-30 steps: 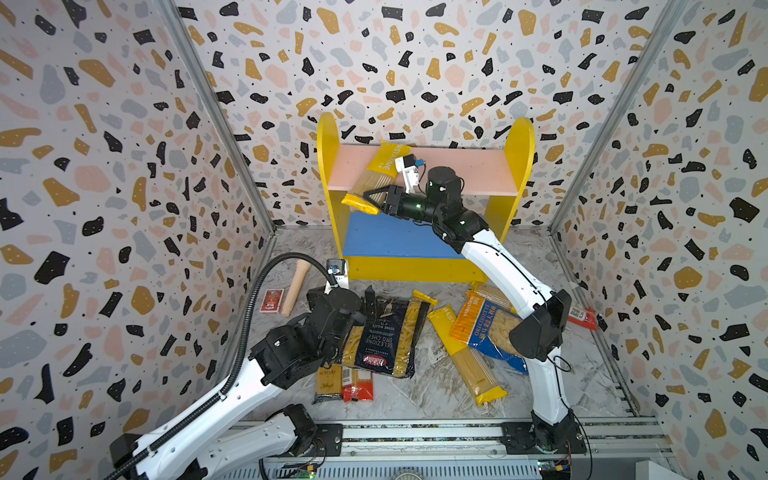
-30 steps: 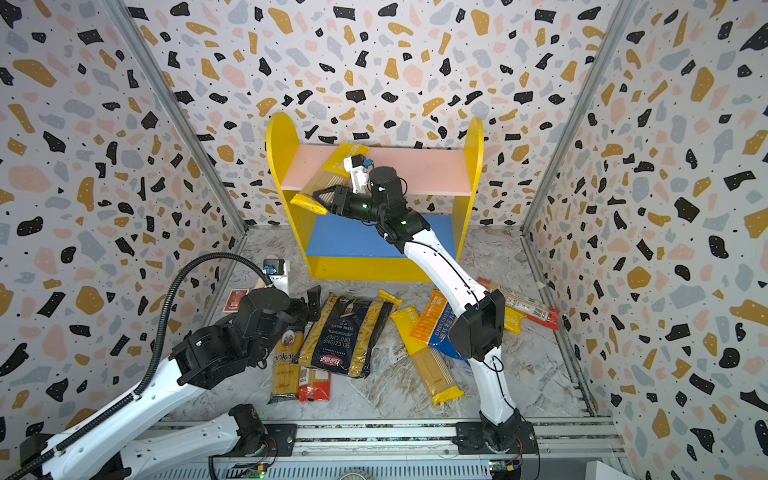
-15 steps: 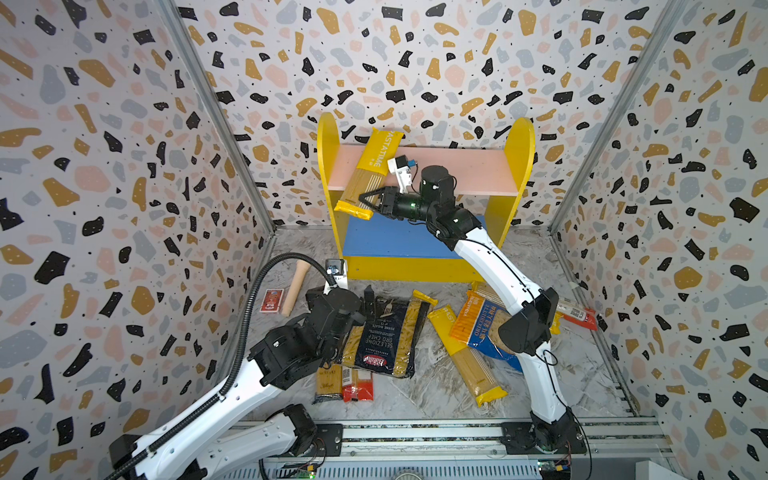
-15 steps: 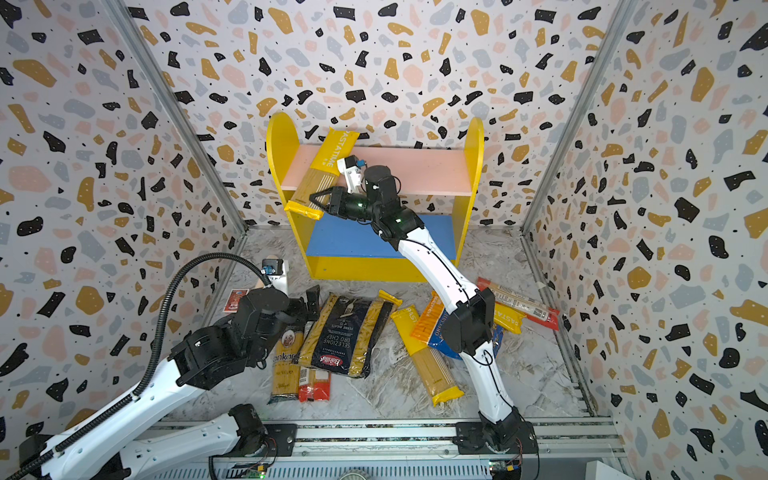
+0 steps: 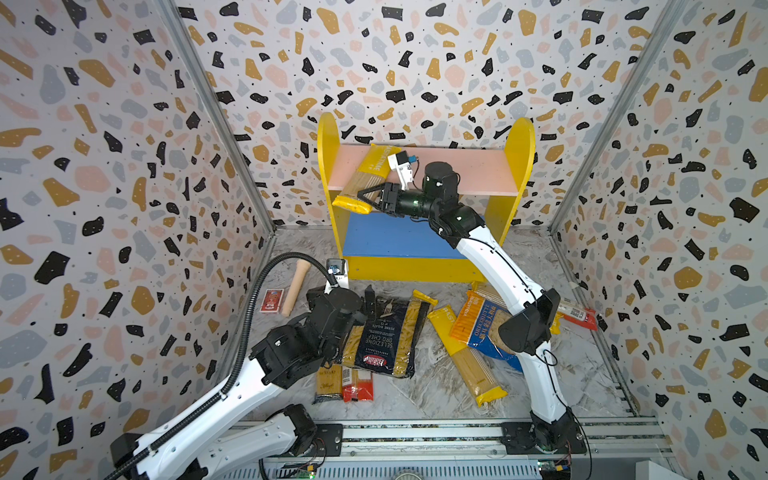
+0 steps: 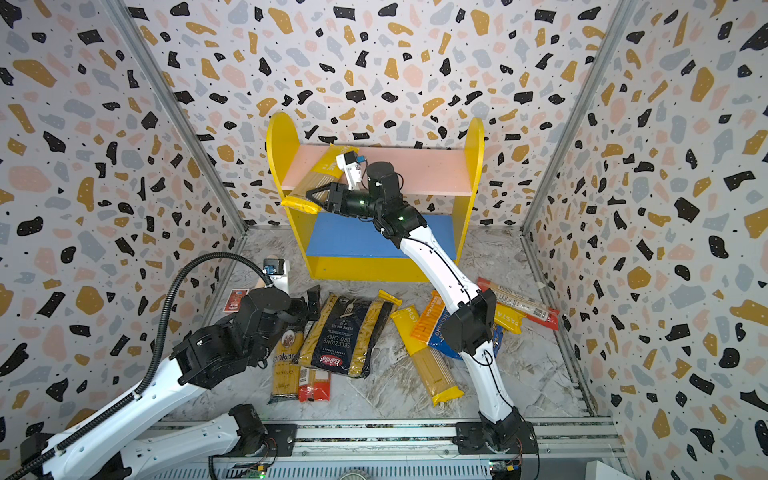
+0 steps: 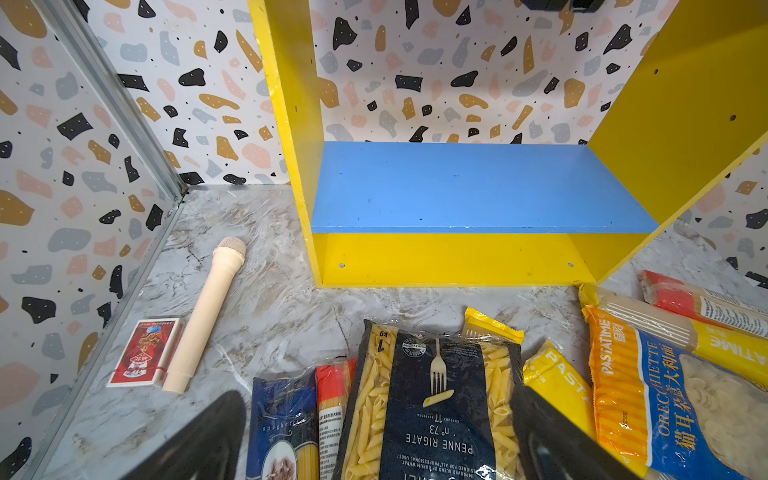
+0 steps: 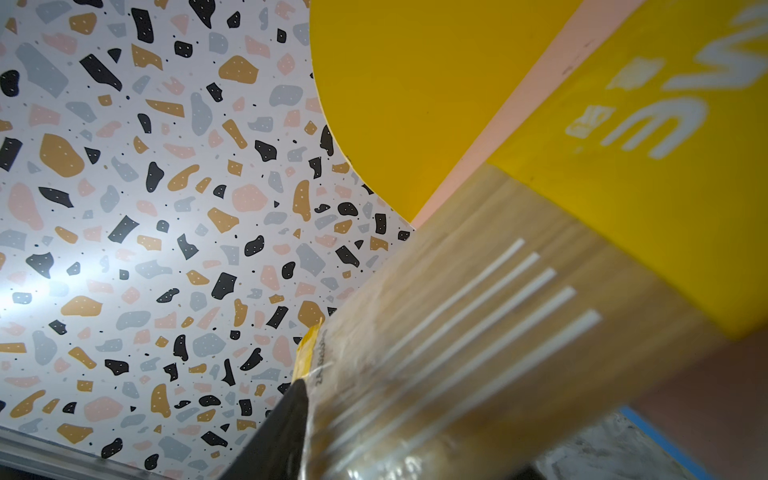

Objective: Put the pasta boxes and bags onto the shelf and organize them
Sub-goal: 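Push the spaghetti pack farther onto the pink shelf, then open the right gripper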

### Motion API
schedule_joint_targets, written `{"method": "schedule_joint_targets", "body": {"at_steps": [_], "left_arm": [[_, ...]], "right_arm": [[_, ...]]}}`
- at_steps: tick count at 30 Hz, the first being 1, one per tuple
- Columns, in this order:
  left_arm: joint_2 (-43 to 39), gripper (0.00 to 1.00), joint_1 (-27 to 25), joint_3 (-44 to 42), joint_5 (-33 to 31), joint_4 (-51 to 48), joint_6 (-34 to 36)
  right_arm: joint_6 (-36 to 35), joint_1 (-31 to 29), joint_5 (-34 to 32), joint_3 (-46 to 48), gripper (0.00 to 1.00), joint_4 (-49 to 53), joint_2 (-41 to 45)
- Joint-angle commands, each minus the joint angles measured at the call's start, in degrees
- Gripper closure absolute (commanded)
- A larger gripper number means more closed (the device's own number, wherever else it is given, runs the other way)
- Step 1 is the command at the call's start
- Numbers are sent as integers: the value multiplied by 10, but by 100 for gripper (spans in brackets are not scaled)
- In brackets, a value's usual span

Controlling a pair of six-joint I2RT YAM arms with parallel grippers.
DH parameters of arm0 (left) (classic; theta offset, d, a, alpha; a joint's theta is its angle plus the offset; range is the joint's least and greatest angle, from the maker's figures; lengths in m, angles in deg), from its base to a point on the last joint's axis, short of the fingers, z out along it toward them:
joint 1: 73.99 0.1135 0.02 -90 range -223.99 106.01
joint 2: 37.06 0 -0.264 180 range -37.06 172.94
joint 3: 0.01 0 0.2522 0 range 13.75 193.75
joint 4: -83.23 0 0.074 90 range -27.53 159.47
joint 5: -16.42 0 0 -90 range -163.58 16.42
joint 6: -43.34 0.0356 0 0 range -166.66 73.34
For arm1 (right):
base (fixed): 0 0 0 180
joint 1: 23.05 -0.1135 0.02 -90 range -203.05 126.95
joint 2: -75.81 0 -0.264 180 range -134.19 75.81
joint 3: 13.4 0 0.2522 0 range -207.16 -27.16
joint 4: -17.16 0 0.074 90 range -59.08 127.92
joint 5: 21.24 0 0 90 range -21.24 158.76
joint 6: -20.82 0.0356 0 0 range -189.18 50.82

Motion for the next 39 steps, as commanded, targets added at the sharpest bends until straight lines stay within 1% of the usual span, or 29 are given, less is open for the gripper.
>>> {"method": "schedule_joint_targets", "body": {"at_steps": [1,3,5,10,13,17,19,25,32,34,36,39], "left_arm": [[5,1,4,7,-3,11,4],[8,1,5,7,-1,15,4],[10,0,5,7,0,15,1],[7,1,5,6,0,14,-7],[7,1,4,8,-1,14,-7],[13,1,4,13,-4,13,-7],[16,1,5,14,-5,13,-6],[23,1,4,13,-9,18,-6],[39,1,4,18,-9,24,-4],[42,0,4,18,-9,26,-3],[48,1,5,20,-9,28,-3],[55,1,4,26,-7,29,-3]], "right_arm": [[-25,4,-4,8,44,-6,55],[-25,9,-8,36,44,-12,69],[-21,15,-10,40,45,-9,68],[-15,19,13,-11,61,6,28],[-8,21,24,-22,64,-7,19],[-5,26,33,-23,70,-23,20],[2,30,38,-23,71,-32,16],[21,40,52,-47,72,-44,-12],[32,54,66,-48,72,-62,-20],[24,56,72,-46,69,-55,-14],[5,56,70,-35,65,-41,3],[-23,56,64,10,58,-30,44]]}}
